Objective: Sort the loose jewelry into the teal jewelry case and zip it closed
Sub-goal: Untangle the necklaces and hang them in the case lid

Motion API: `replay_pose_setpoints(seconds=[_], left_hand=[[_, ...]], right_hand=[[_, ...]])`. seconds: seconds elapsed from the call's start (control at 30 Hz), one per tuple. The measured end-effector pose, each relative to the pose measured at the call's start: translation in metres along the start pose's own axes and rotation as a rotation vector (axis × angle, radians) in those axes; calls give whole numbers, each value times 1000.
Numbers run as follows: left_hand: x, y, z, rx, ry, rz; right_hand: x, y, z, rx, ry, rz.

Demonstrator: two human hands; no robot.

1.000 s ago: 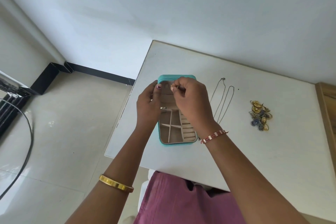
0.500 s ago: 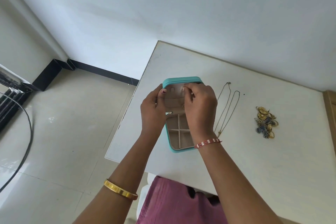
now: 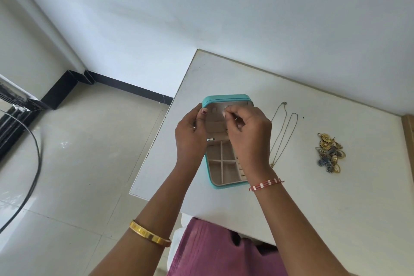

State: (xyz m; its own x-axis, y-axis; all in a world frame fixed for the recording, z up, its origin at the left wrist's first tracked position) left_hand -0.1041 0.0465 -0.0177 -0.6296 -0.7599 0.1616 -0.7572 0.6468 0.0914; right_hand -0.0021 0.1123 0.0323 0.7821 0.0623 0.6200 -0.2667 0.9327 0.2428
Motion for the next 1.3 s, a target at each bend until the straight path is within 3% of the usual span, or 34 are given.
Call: replay_pose_setpoints(seconds=[0.2, 0.33, 0.47, 0.67, 0.77, 0.97, 1.3], left_hand=[[-2, -2, 1, -1, 18, -4], [-1, -4, 1, 5, 72, -52], [-1, -5, 0, -10, 86, -83], [-1, -7, -2, -33, 85, -86], [0, -8, -4, -47, 66, -86], [0, -9, 1, -57, 78, -91], [-1, -5, 6, -48, 60, -72]], right_hand=[[-9, 4, 9, 175, -234, -65], [-12, 4, 5, 166, -242, -127], [-15, 4, 1, -17, -126, -148], [-14, 8, -11, -488, 208, -133], [-10, 10, -11, -550, 220, -122], [-5, 11, -15, -545, 123, -66], [1, -3, -25, -380, 2, -1]])
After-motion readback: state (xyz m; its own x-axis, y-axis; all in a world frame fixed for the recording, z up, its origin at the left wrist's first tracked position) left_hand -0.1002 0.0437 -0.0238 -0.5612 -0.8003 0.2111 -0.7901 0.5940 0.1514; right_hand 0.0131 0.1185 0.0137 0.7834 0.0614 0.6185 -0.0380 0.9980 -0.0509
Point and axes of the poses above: each hand's wrist, its own y-axis towards the middle knuckle, its own x-axis out of the back of the hand, z = x × y, the point moved 5 cm from there along y, towards the middle knuckle, and after that the axes turned 15 degrees about -x, right-handed, at the moved point
